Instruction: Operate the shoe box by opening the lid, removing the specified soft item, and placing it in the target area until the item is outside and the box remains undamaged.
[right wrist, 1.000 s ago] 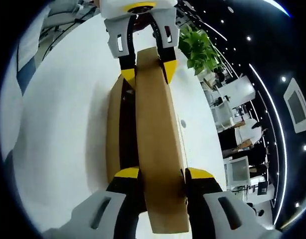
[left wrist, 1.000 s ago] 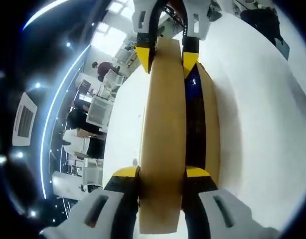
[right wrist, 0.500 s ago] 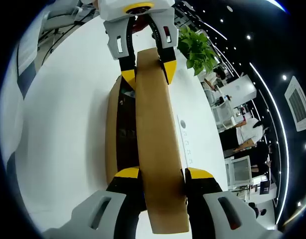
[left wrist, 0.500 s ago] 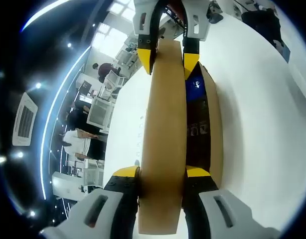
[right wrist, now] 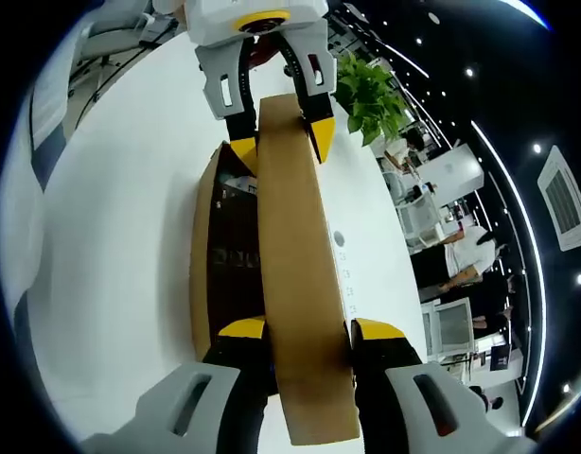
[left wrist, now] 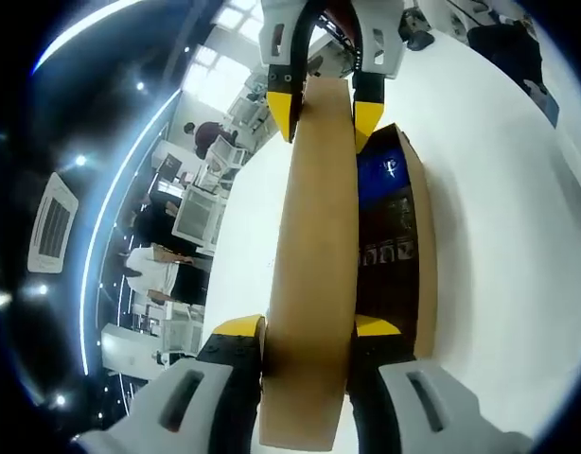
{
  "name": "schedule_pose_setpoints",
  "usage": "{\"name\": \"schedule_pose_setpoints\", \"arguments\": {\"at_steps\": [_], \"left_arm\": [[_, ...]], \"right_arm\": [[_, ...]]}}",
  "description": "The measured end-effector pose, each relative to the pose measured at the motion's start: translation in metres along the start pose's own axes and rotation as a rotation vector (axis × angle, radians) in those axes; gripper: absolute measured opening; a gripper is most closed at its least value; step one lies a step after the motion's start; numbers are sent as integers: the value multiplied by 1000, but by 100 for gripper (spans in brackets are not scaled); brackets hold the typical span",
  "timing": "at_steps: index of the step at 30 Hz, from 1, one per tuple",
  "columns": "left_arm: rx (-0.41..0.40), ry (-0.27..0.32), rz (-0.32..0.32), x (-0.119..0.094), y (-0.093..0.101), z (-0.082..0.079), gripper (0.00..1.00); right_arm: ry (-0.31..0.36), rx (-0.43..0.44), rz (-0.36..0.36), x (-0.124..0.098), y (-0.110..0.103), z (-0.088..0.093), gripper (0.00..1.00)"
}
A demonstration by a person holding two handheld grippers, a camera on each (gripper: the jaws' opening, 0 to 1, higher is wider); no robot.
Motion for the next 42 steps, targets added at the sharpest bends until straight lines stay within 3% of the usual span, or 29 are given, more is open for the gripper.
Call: {"name": "schedule_pose_setpoints", "arguments": {"at_steps": [42], "left_arm": [[-22, 13, -47, 8, -43, -2, 33]], "right_arm": [[-9, -15, 35, 6, 43, -4, 30]]}}
Point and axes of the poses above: the point that each gripper's makers call its tool centre point, and the gripper's own axes: x roughly forward along the fingers, y roughly to its right, z roughly out of its underside, the point moved 9 cm from there along -x, roughly backward along the fingers, and after that the axes turned 15 degrees about y, right-handed, at the moved point
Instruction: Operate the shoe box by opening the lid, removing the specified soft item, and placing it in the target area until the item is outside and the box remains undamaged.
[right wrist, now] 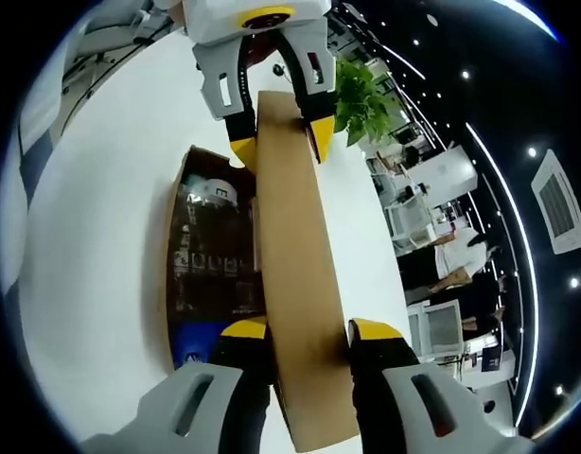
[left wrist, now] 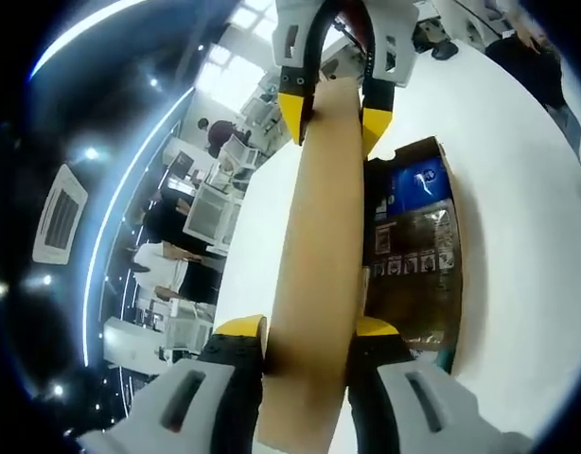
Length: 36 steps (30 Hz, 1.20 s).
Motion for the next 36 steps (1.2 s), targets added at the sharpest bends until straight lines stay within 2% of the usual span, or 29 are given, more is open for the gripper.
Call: {"name": "schedule_pose_setpoints", "arguments": {"at_steps": [15, 27, 31, 34, 35, 36], "left_arm": [[4, -1, 2, 7, -15, 0, 32], [25, -4, -2, 10, -14, -1, 32], [12, 18, 5, 9, -14, -3, 33], [-4, 48, 24, 6, -12, -5, 38], [-37, 85, 34, 4, -10, -7, 40], [-33, 82, 37, 2, -11, -7, 41]], "right_arm": [[-9, 0, 17, 6, 14, 2, 29], [-1, -12, 15, 6, 15, 3, 29], [-1, -13, 16, 6, 15, 3, 29], [0, -14, 18, 6, 15, 3, 29], [2, -14, 20, 6, 15, 3, 29], [2, -16, 20, 6, 16, 4, 29]]}}
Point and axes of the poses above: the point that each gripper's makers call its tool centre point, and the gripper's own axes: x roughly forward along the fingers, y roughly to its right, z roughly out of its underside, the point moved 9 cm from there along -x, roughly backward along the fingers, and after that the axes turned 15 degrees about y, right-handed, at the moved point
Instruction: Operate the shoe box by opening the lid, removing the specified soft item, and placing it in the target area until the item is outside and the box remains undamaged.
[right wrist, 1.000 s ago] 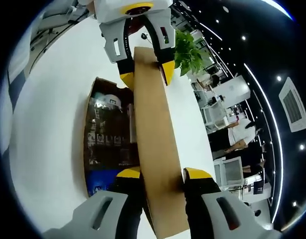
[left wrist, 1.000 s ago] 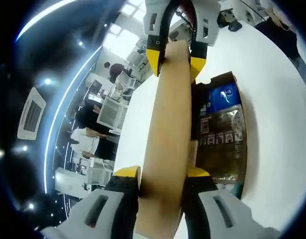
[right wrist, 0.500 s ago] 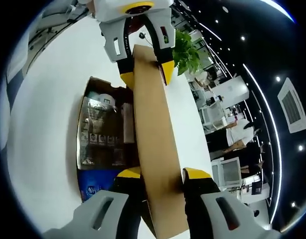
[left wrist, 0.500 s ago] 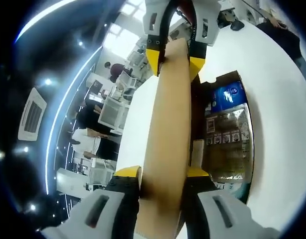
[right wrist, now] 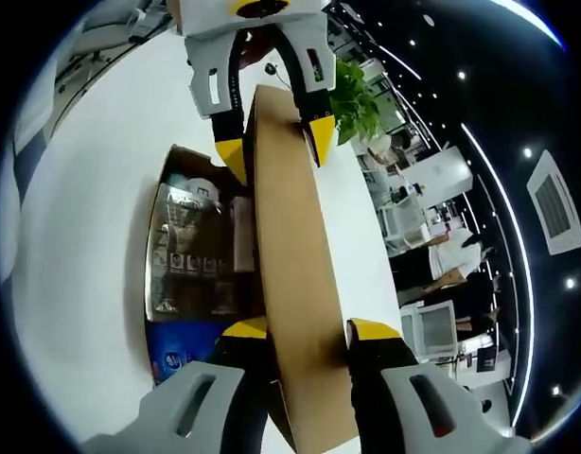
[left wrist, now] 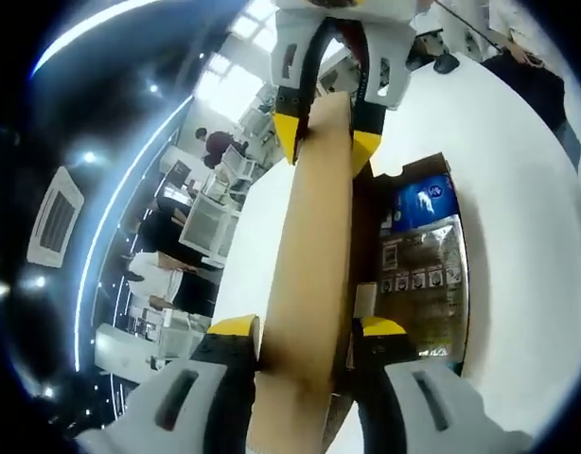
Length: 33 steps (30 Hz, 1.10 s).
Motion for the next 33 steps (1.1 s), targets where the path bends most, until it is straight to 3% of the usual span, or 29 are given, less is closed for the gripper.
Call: {"name": "schedule_pose_setpoints", "arguments": {"at_steps": [6, 9, 11, 14, 17, 20, 21, 23, 27, 33], "left_arm": [[-54, 113, 32, -17, 1, -17, 43], [-140, 164, 46, -33, 3, -28, 44], [-130, 190, 62, -41, 7, -35, 44], [-225, 237, 138, -47, 19, -42, 44], [-317, 225, 207, -44, 34, -31, 44], [-347, 175, 246, -38, 49, -13, 43], [-404, 171, 288, -36, 58, -7, 43], [-488, 176, 302, -31, 65, 2, 41], [-441, 136, 354, -22, 76, 18, 33], [-418, 78, 436, -2, 91, 35, 33]], "right_arm": [[-1, 1, 8, 1, 2, 0, 29], [1, 2, 8, 1, 2, 0, 29], [2, 0, 6, 1, 2, 0, 29], [3, -6, 2, 0, 1, 0, 29], [2, -6, 2, 1, 1, 0, 29], [2, -6, 1, 1, 1, 0, 29], [2, -5, 0, 1, 1, 0, 29], [1, -8, -1, 0, 0, 0, 29], [-1, -7, -2, 0, 0, 0, 29], [-10, -8, -2, 1, -1, -1, 29]]}}
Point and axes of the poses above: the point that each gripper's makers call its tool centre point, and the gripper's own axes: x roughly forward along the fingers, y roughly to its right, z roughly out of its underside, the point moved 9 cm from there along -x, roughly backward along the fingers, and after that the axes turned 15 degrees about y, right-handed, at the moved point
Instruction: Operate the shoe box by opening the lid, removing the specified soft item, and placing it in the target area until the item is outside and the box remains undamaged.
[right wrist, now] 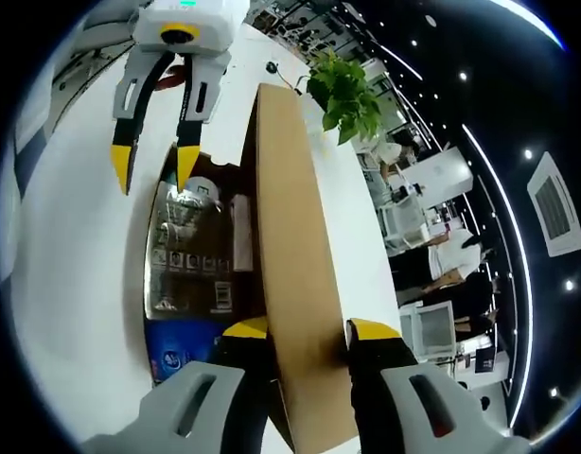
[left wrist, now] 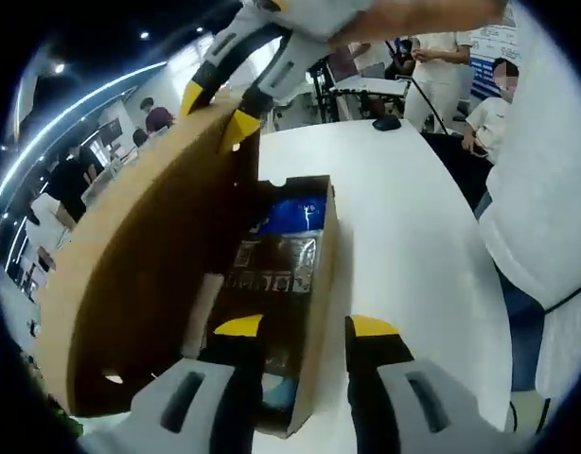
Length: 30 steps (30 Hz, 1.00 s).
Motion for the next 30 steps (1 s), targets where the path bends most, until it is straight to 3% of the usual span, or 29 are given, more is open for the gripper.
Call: {"name": "schedule_pose_setpoints", "arguments": {"at_steps": [13, 26, 30], "left_arm": [[2, -2, 74, 19, 4, 13, 23], [-17, -9, 83, 26, -2, 25, 11], [26, -20, 75, 29, -4, 26, 8]], "right_arm": [[-17, 5, 0, 0, -1, -1, 29], [-24, 14, 3, 0, -1, -2, 29], [-24, 15, 4, 0, -1, -1, 29]]}}
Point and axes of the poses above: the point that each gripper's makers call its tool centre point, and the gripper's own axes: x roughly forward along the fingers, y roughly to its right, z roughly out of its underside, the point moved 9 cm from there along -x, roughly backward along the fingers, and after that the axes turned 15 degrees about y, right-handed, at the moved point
